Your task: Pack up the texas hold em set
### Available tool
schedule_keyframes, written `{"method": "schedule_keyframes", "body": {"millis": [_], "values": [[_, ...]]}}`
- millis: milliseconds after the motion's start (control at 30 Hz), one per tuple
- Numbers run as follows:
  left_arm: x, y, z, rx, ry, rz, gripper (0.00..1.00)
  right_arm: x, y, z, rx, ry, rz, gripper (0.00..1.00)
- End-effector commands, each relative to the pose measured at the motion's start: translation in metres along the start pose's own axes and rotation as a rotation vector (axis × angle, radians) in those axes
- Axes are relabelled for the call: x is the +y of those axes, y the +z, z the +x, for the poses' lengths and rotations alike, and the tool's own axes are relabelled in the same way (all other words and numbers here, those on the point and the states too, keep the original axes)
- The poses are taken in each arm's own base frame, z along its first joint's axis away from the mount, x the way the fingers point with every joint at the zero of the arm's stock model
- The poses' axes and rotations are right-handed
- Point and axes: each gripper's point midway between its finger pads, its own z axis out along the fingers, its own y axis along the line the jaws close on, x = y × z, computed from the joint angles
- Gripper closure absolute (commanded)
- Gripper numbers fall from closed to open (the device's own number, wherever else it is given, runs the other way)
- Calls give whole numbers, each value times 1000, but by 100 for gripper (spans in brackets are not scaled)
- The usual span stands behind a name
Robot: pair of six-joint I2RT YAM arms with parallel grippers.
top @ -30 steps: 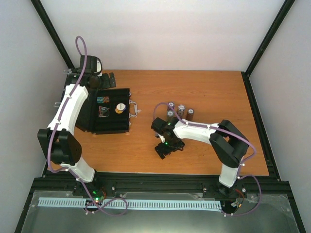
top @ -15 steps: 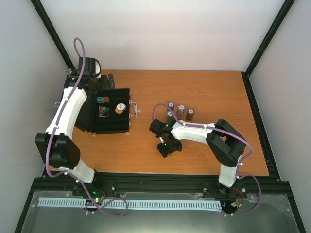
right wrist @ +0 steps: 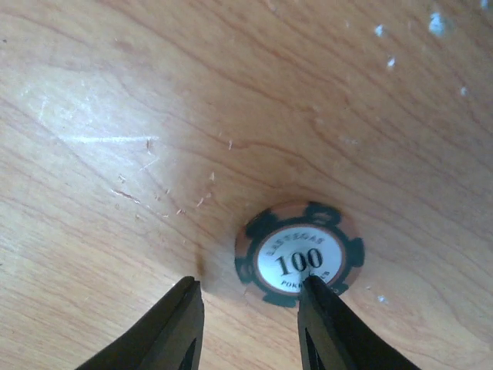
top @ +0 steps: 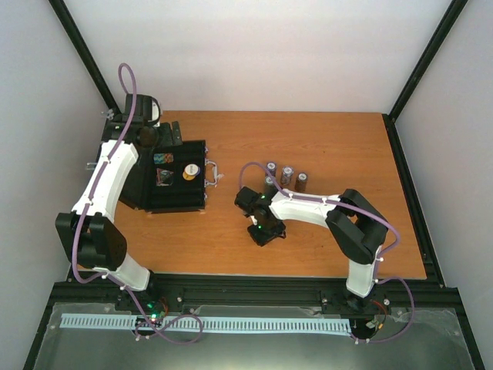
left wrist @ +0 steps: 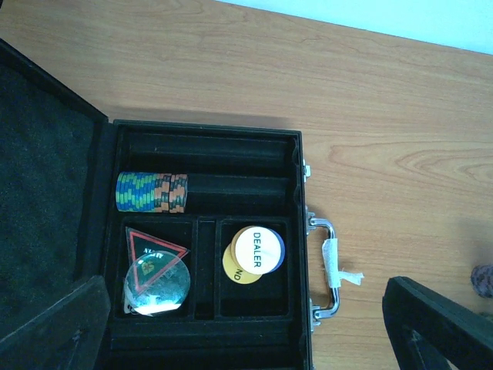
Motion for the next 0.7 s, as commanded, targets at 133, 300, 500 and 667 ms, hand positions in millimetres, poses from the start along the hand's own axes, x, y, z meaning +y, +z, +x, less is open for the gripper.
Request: {"method": "schedule_keyframes", "body": {"millis": [133,300,500,667], "values": [[3,-16,-9,-52,12,-6,0,2,-11,-12,-26,-22,23,65],[4,-17,-9,-52,15,-9,0,1,-15,-16,-38,-35,34,55],[4,-13,-6,-38,15,-10,0,-8,-17,-19,-54,-16,41,23],[5,-11,-4,-30,15,-12,0,-12,-14,-19,-55,-35,29,0]]}}
